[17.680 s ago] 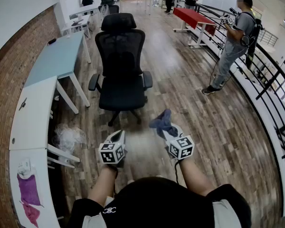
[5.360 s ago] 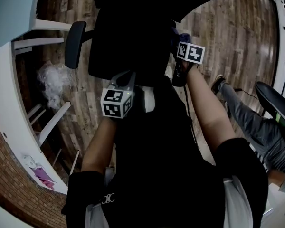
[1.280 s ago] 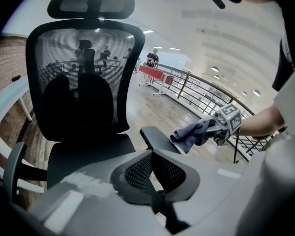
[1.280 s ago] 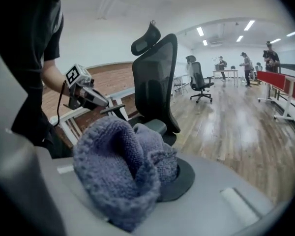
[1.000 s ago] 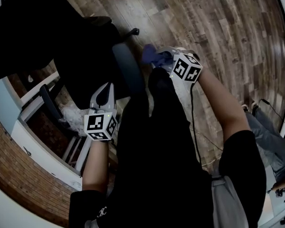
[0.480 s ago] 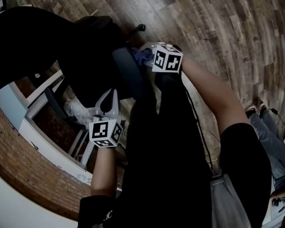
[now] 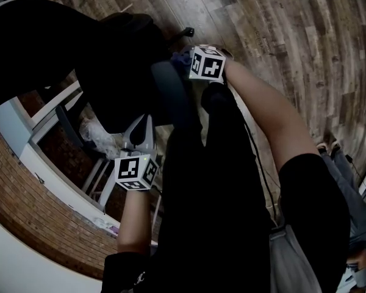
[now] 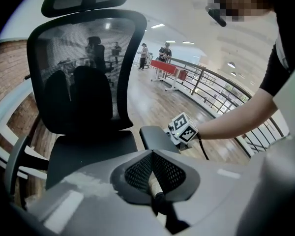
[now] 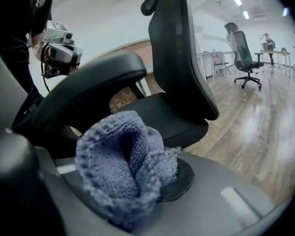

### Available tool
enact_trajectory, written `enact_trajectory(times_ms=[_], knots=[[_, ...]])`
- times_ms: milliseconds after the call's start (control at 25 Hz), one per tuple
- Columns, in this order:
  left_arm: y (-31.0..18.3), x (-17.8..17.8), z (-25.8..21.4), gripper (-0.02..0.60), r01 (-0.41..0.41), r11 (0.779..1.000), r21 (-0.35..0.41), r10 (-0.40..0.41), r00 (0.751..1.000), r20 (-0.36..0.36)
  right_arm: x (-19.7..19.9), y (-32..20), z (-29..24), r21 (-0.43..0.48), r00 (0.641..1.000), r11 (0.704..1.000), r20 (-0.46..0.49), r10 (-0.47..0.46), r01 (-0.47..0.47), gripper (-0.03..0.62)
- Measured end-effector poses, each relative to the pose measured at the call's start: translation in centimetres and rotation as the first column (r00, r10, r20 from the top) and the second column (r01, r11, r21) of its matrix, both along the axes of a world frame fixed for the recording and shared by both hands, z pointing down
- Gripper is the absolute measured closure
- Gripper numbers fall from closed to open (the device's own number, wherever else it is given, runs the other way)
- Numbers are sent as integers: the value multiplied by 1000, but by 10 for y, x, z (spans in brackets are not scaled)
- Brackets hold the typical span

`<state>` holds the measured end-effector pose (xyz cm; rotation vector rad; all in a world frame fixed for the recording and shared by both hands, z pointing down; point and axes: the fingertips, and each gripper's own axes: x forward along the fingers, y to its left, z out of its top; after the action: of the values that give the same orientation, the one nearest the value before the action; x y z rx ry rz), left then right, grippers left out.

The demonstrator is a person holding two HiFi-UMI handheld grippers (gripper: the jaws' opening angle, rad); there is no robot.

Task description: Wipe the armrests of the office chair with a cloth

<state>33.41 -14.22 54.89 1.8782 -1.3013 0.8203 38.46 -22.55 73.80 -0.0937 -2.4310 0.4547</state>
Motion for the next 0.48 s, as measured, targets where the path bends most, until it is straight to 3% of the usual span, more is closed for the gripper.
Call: enact_trajectory(times_ms=[200, 480], knots=[[0, -17, 18, 575, 81, 996, -31, -82, 996, -30, -8, -13, 35, 12, 994, 998, -92, -56, 57, 549], [5, -33, 38, 575, 122, 992, -31, -122, 992, -12, -6, -27, 96, -30, 985, 999, -173, 19, -24, 549]])
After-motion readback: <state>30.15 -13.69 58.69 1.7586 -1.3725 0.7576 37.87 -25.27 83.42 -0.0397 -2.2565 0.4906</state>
